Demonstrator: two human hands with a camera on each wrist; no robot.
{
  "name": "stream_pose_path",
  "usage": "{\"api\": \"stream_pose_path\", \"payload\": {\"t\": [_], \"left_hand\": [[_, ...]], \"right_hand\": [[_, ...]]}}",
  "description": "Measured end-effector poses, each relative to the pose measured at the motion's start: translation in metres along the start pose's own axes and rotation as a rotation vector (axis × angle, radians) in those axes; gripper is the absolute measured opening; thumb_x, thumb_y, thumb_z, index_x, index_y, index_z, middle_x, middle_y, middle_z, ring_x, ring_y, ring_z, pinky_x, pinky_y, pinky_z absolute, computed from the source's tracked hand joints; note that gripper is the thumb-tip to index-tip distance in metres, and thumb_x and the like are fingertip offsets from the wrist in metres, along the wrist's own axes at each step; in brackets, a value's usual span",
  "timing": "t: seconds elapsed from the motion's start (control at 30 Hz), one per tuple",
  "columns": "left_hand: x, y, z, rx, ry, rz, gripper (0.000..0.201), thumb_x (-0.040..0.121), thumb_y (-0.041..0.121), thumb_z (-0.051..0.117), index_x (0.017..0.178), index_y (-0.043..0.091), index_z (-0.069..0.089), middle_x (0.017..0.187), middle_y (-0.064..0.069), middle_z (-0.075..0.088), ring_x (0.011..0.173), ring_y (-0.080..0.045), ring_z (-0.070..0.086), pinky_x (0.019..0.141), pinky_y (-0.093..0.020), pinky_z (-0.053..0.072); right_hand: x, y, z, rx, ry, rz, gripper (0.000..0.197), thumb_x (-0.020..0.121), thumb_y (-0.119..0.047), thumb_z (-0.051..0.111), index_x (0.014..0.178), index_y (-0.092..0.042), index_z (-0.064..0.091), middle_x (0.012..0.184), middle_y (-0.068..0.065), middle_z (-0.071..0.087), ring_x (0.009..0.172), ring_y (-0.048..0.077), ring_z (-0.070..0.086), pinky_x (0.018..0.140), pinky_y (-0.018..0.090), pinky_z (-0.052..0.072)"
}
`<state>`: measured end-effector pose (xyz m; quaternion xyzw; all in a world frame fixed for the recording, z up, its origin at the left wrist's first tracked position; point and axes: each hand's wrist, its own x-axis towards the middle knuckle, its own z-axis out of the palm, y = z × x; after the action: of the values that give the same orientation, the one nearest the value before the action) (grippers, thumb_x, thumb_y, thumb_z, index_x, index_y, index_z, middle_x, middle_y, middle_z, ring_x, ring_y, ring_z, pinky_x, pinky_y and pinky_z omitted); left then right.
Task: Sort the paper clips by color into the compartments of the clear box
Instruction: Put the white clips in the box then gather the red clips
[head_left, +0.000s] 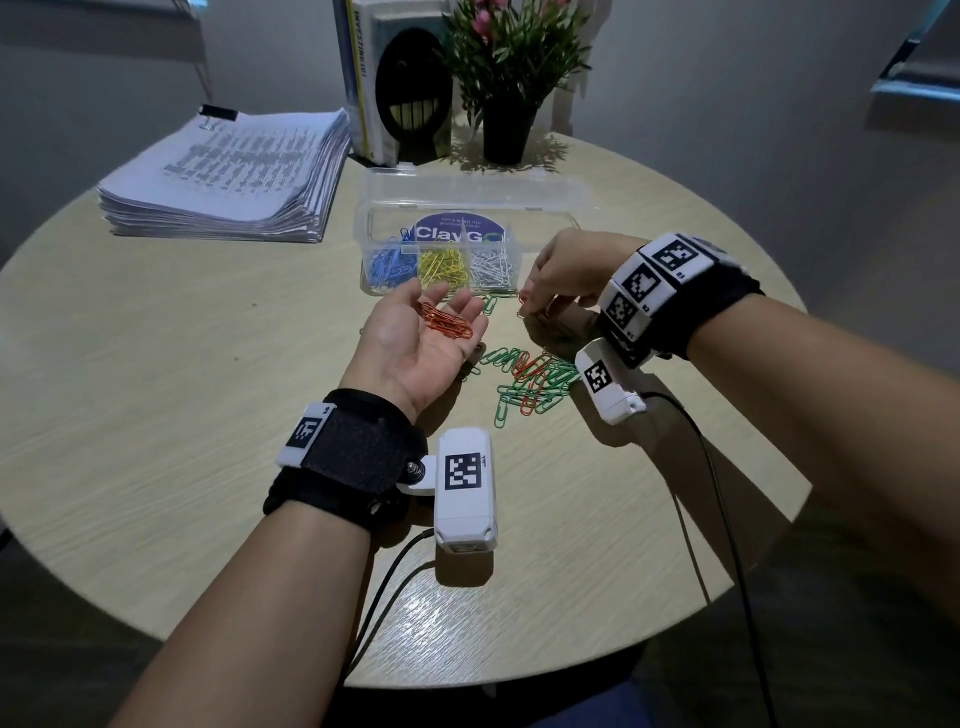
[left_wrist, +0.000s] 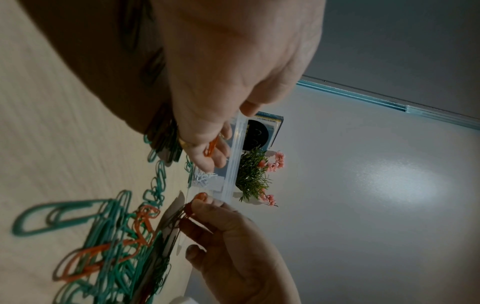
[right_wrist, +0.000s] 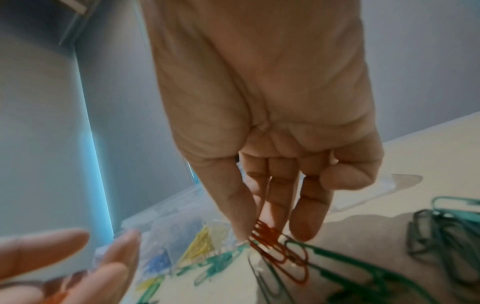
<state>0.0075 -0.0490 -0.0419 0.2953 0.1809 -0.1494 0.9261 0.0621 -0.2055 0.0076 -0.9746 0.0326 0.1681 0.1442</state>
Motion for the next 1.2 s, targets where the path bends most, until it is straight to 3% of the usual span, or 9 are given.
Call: {"api": "stream_pose_path", "payload": {"t": [0.1, 0.2, 0.4, 0.53, 0.7, 0.8, 0.9, 1.07, 1.2], "left_hand": [[0.000, 0.000, 0.000, 0.011, 0.003, 0.001, 0.032, 0.103, 0.030, 0.030, 0.096, 0.006, 0.051, 0.093, -0.016, 0.056, 0.089, -0.026, 0.056, 0.090, -0.040, 0.041], [0.000, -0.001, 0.000, 0.017, 0.005, 0.003, 0.031, 0.103, 0.029, 0.031, 0.100, 0.006, 0.051, 0.095, -0.017, 0.056, 0.091, -0.027, 0.056, 0.091, -0.040, 0.041], [0.001, -0.001, 0.000, 0.026, 0.003, 0.007, 0.032, 0.103, 0.029, 0.031, 0.102, 0.005, 0.051, 0.100, -0.019, 0.056, 0.093, -0.028, 0.055, 0.094, -0.041, 0.038], [0.000, -0.002, 0.000, 0.004, -0.041, -0.004, 0.030, 0.102, 0.027, 0.031, 0.108, 0.007, 0.051, 0.102, -0.018, 0.059, 0.096, -0.027, 0.056, 0.101, -0.041, 0.038], [-0.001, -0.004, -0.001, 0.016, -0.077, -0.019, 0.024, 0.099, 0.017, 0.031, 0.091, 0.009, 0.052, 0.075, -0.013, 0.065, 0.078, -0.022, 0.059, 0.100, -0.040, 0.041], [-0.001, -0.004, -0.001, -0.009, -0.044, -0.024, 0.027, 0.101, 0.019, 0.031, 0.088, 0.006, 0.050, 0.085, -0.016, 0.059, 0.079, -0.023, 0.058, 0.082, -0.039, 0.047], [0.000, -0.003, -0.002, 0.033, -0.020, -0.015, 0.030, 0.102, 0.023, 0.030, 0.089, 0.006, 0.051, 0.093, -0.018, 0.058, 0.087, -0.026, 0.057, 0.089, -0.042, 0.043], [-0.001, -0.002, -0.002, 0.023, -0.022, -0.017, 0.032, 0.103, 0.025, 0.030, 0.087, 0.006, 0.051, 0.091, -0.017, 0.058, 0.087, -0.026, 0.058, 0.091, -0.041, 0.042], [-0.001, -0.003, -0.002, 0.007, -0.021, -0.017, 0.031, 0.102, 0.024, 0.031, 0.089, 0.006, 0.051, 0.090, -0.017, 0.057, 0.086, -0.026, 0.057, 0.091, -0.041, 0.042]], "right_hand": [[-0.006, -0.001, -0.007, 0.155, -0.017, -0.044, 0.007, 0.083, -0.016, 0.071, 0.083, -0.011, 0.066, 0.072, -0.002, 0.065, 0.069, 0.014, 0.062, 0.048, 0.017, 0.038], [-0.007, -0.001, -0.007, 0.242, 0.015, -0.100, 0.009, 0.087, -0.018, 0.068, 0.080, -0.015, 0.062, 0.075, 0.000, 0.065, 0.067, 0.014, 0.064, 0.041, 0.014, 0.038], [-0.007, -0.008, -0.008, 0.351, 0.066, -0.179, 0.014, 0.089, -0.022, 0.064, 0.075, -0.021, 0.061, 0.073, 0.000, 0.065, 0.066, 0.014, 0.060, 0.056, 0.023, 0.041], [-0.017, -0.026, -0.007, 0.321, -0.033, -0.292, 0.008, 0.088, -0.019, 0.065, 0.081, -0.015, 0.065, 0.077, 0.005, 0.064, 0.066, 0.015, 0.056, 0.056, 0.025, 0.042], [-0.027, -0.038, -0.002, 0.338, -0.071, -0.346, 0.010, 0.087, -0.015, 0.067, 0.091, -0.007, 0.070, 0.086, 0.013, 0.066, 0.072, 0.019, 0.058, 0.069, 0.033, 0.052], [-0.029, -0.029, -0.006, 0.310, -0.014, -0.322, 0.009, 0.088, -0.009, 0.064, 0.094, -0.004, 0.069, 0.085, 0.012, 0.066, 0.072, 0.018, 0.059, 0.062, 0.027, 0.052], [-0.031, -0.015, -0.005, 0.052, 0.000, -0.322, 0.010, 0.084, -0.008, 0.067, 0.091, -0.013, 0.071, 0.077, 0.000, 0.066, 0.064, 0.011, 0.056, 0.053, 0.021, 0.045], [-0.036, -0.007, 0.011, -0.210, -0.151, -0.367, 0.020, 0.075, -0.008, 0.075, 0.085, -0.025, 0.069, 0.089, -0.002, 0.070, 0.079, 0.012, 0.060, 0.082, 0.031, 0.051], [-0.036, -0.006, 0.014, -0.281, -0.186, -0.387, 0.026, 0.076, -0.009, 0.074, 0.098, -0.023, 0.069, 0.097, -0.003, 0.070, 0.085, 0.013, 0.061, 0.087, 0.033, 0.051]]}}
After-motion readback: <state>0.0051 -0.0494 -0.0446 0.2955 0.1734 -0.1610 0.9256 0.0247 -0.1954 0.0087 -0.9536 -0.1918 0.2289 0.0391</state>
